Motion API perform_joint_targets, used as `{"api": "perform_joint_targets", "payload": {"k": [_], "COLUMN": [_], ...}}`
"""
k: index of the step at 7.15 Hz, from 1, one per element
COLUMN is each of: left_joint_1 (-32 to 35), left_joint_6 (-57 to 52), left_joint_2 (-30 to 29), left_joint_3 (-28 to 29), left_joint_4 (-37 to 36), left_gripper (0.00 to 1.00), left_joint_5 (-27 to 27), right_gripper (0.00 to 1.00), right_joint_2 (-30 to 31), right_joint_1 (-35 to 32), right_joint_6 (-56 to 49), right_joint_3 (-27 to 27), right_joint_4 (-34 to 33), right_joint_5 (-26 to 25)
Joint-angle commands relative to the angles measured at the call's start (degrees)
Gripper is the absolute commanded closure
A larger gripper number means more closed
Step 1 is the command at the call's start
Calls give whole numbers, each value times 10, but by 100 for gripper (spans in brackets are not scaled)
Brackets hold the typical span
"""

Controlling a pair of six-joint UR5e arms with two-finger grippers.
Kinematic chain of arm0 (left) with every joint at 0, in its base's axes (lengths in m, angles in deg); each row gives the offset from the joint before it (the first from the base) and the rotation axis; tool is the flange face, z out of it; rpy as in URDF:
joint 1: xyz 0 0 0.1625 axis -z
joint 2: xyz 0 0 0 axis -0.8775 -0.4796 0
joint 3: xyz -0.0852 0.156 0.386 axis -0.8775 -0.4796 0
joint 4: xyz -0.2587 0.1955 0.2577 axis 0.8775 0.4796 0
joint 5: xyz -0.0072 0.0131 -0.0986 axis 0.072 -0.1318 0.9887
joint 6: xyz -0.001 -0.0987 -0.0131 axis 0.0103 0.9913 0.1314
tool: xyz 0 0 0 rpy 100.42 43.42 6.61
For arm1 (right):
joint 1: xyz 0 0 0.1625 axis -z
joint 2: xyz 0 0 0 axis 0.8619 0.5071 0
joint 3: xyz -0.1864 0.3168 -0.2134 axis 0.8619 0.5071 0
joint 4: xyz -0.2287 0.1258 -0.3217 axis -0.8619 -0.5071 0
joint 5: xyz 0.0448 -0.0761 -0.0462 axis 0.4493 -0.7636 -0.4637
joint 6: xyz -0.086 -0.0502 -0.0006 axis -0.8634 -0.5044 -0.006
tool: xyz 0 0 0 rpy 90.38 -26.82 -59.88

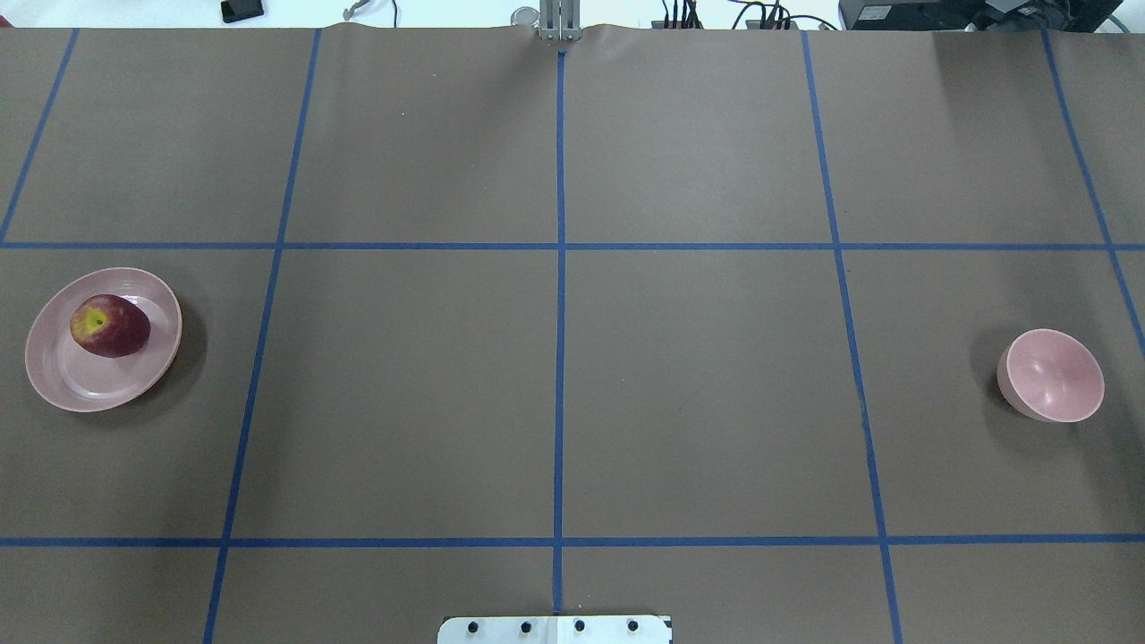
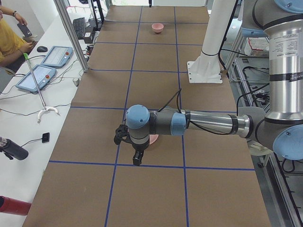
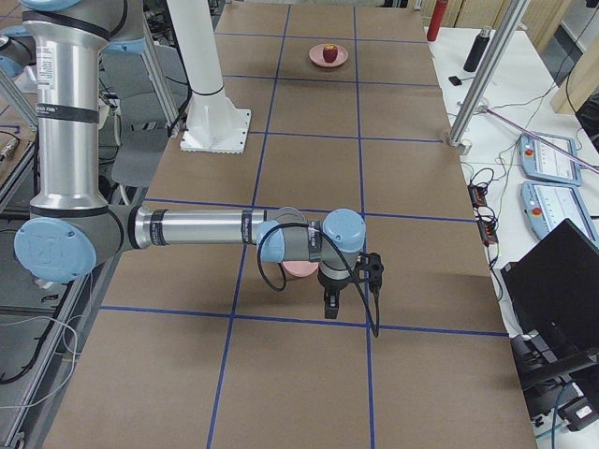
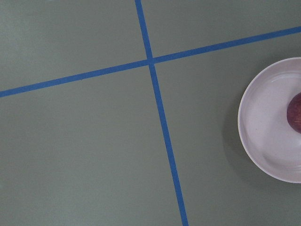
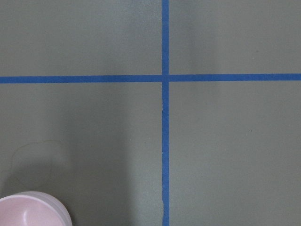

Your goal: Move apple from plate to bowl

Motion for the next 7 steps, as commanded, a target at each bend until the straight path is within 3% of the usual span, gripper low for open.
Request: {"api": "perform_joint_targets", "payload": {"k": [1,3,5,7], "left_joint_1": [0,0,0,0], "left_joint_6": [3,-3,-5,-5], "left_joint_2": [-3,-4,-8,-4], "left_joint_3": [1,-12,-22,-20], "left_joint_4": [-1,1,0,2], "left_gripper": [2,2,2,2], "left_joint_5": [-1,-1,-3,-1], "right_gripper": [0,0,0,0], "right_joint_2": [0,-1,0,4], "right_joint_1": [0,0,16,80], "right_joint_6": [0,0,17,78], "right_joint_3": [1,0,0,-1], "right_joint_4": [-1,2,58,146], "right_joint_5": [0,0,7,16]}}
